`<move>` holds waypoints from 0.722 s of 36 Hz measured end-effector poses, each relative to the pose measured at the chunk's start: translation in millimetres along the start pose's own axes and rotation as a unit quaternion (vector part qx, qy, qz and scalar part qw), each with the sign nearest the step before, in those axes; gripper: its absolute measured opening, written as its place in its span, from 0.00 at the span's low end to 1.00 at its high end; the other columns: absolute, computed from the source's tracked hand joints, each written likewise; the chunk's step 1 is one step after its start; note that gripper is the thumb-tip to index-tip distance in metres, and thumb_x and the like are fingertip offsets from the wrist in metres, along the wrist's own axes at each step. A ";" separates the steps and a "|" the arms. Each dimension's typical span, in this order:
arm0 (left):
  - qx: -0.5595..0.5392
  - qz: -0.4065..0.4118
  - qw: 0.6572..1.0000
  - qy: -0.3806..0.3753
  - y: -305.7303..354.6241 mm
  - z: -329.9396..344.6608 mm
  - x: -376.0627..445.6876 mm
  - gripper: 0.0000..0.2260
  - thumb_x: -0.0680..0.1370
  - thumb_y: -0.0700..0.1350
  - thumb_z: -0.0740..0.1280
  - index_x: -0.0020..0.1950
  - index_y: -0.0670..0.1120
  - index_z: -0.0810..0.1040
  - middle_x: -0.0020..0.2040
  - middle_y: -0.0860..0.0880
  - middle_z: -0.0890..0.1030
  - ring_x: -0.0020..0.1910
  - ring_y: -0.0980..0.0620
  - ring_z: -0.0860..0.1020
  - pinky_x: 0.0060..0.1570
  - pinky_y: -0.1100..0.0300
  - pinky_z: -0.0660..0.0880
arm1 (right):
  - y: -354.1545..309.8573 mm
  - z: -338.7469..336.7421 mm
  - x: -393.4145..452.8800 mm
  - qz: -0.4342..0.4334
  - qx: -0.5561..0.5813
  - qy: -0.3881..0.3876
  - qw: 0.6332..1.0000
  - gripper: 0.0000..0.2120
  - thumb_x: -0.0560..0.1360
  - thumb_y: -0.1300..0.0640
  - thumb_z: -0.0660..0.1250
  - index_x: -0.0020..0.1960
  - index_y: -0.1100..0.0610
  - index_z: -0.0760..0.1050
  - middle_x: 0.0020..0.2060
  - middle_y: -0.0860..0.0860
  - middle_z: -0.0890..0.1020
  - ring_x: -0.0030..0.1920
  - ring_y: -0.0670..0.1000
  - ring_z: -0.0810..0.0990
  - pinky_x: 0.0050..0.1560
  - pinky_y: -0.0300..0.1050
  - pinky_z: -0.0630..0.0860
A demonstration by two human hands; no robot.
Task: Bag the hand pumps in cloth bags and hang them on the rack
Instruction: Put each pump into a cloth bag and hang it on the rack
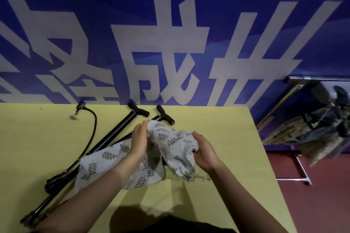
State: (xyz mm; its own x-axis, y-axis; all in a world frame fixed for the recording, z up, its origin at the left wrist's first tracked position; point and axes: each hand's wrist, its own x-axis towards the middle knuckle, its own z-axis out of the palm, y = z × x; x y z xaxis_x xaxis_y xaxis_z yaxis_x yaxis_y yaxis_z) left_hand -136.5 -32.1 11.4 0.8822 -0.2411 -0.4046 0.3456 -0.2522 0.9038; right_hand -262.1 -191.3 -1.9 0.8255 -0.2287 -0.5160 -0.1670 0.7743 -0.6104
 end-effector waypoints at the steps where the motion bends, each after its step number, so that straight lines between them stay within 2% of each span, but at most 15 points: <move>1: 0.022 0.018 1.000 -0.007 -5.4 1.5 -4.6 0.20 0.81 0.58 0.55 0.69 0.49 0.69 0.67 0.48 0.72 0.65 0.49 0.72 0.65 0.50 0.69 | -1.1 5.5 0.5 -0.003 0.000 0.001 1.000 0.19 0.81 0.55 0.58 0.64 0.69 0.71 0.62 0.66 0.76 0.62 0.62 0.75 0.67 0.56 0.69; 3: 0.030 0.044 0.997 -0.048 -6.8 4.2 -17.4 0.16 0.82 0.54 0.56 0.66 0.48 0.72 0.63 0.49 0.74 0.64 0.50 0.72 0.62 0.53 0.70 | -3.5 16.3 0.3 -0.007 0.001 -0.015 1.000 0.13 0.79 0.56 0.59 0.56 0.65 0.73 0.55 0.64 0.77 0.57 0.60 0.77 0.64 0.53 0.72; 5: 0.027 0.054 0.993 -0.105 0.9 5.4 -31.9 0.13 0.83 0.52 0.55 0.61 0.50 0.75 0.57 0.52 0.78 0.59 0.53 0.75 0.52 0.61 0.72 | -5.4 28.2 -1.9 -0.023 0.010 -0.039 0.999 0.11 0.81 0.57 0.57 0.51 0.63 0.75 0.50 0.61 0.79 0.52 0.56 0.79 0.58 0.49 0.75; 7: 0.024 0.074 0.987 -0.140 11.7 2.6 -43.1 0.12 0.83 0.51 0.53 0.57 0.53 0.76 0.55 0.56 0.78 0.55 0.60 0.76 0.45 0.67 0.71 | -8.3 39.3 -4.0 -0.047 0.002 -0.055 0.997 0.10 0.81 0.57 0.58 0.51 0.63 0.74 0.49 0.60 0.79 0.51 0.55 0.80 0.56 0.47 0.77; 9: 0.019 0.096 0.983 -0.158 22.9 -2.5 -50.4 0.13 0.83 0.51 0.52 0.57 0.56 0.76 0.55 0.57 0.79 0.53 0.62 0.77 0.42 0.71 0.72 | -11.4 51.1 -5.8 -0.069 -0.009 -0.068 0.995 0.12 0.78 0.56 0.61 0.56 0.63 0.72 0.52 0.63 0.77 0.51 0.56 0.79 0.55 0.48 0.76; 11: 0.008 0.113 0.979 -0.169 30.9 -7.2 -54.3 0.13 0.83 0.53 0.53 0.58 0.55 0.77 0.55 0.56 0.80 0.53 0.61 0.79 0.45 0.70 0.73 | -15.9 64.2 -10.1 -0.091 -0.013 -0.082 0.992 0.14 0.78 0.56 0.62 0.59 0.63 0.70 0.51 0.63 0.76 0.50 0.56 0.79 0.52 0.48 0.78; 14: -0.014 0.123 0.980 -0.154 39.0 -14.5 -54.4 0.16 0.78 0.59 0.58 0.59 0.55 0.78 0.55 0.55 0.81 0.56 0.58 0.79 0.55 0.60 0.75 | -21.8 83.9 -18.6 -0.113 -0.011 -0.120 0.986 0.14 0.77 0.57 0.62 0.58 0.64 0.70 0.48 0.63 0.78 0.48 0.56 0.81 0.50 0.46 0.79; 16: -0.046 0.109 0.982 -0.147 42.3 -18.4 -52.8 0.12 0.78 0.56 0.61 0.57 0.55 0.78 0.54 0.54 0.82 0.56 0.56 0.79 0.58 0.57 0.73 | -22.5 94.8 -20.3 -0.122 -0.029 -0.136 0.983 0.15 0.77 0.57 0.62 0.59 0.64 0.68 0.48 0.63 0.77 0.48 0.57 0.80 0.49 0.47 0.79; 18: -0.062 0.099 0.982 -0.148 44.1 -20.0 -52.2 0.07 0.81 0.51 0.60 0.53 0.55 0.77 0.52 0.53 0.81 0.53 0.56 0.79 0.59 0.56 0.72 | -20.0 103.9 -19.1 -0.129 -0.046 -0.140 0.981 0.19 0.75 0.54 0.67 0.60 0.62 0.67 0.48 0.63 0.74 0.48 0.57 0.78 0.49 0.47 0.79; 20: -0.084 0.083 0.982 -0.150 45.4 -19.4 -53.6 0.07 0.82 0.48 0.59 0.53 0.52 0.76 0.49 0.53 0.81 0.50 0.56 0.79 0.56 0.57 0.73 | -17.0 110.4 -19.0 -0.123 -0.045 -0.148 0.980 0.25 0.72 0.52 0.73 0.61 0.62 0.66 0.50 0.64 0.72 0.50 0.58 0.76 0.51 0.48 0.78; 22: -0.095 0.084 0.979 -0.157 46.4 -19.1 -54.4 0.09 0.82 0.47 0.58 0.56 0.49 0.77 0.48 0.52 0.81 0.49 0.55 0.80 0.52 0.60 0.74 | -13.2 113.0 -18.6 -0.112 -0.026 -0.162 0.980 0.28 0.70 0.52 0.74 0.63 0.62 0.66 0.53 0.64 0.71 0.54 0.60 0.75 0.57 0.52 0.76; 24: -0.097 0.095 0.978 -0.161 47.4 -19.1 -54.3 0.09 0.82 0.45 0.58 0.51 0.48 0.78 0.45 0.50 0.82 0.45 0.54 0.80 0.47 0.61 0.74 | -9.1 113.3 -19.5 -0.106 -0.017 -0.166 0.980 0.28 0.71 0.52 0.73 0.64 0.63 0.67 0.57 0.66 0.71 0.60 0.62 0.71 0.68 0.59 0.67; 26: -0.111 0.090 0.978 -0.152 47.7 -20.0 -51.9 0.10 0.82 0.44 0.58 0.48 0.47 0.78 0.41 0.50 0.82 0.41 0.55 0.80 0.43 0.62 0.74 | -6.1 113.1 -22.1 -0.113 -0.029 -0.159 0.980 0.27 0.75 0.54 0.69 0.66 0.69 0.66 0.60 0.68 0.71 0.63 0.63 0.70 0.71 0.62 0.62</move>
State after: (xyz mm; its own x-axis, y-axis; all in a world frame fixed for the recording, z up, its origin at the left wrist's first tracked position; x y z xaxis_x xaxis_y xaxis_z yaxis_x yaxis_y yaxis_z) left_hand -159.4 -12.9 78.3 0.8106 -0.5396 -0.2276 0.2838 0.0220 0.9586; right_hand -218.3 -124.2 81.2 0.9698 -0.1874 -0.1559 0.0165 0.6886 -0.7249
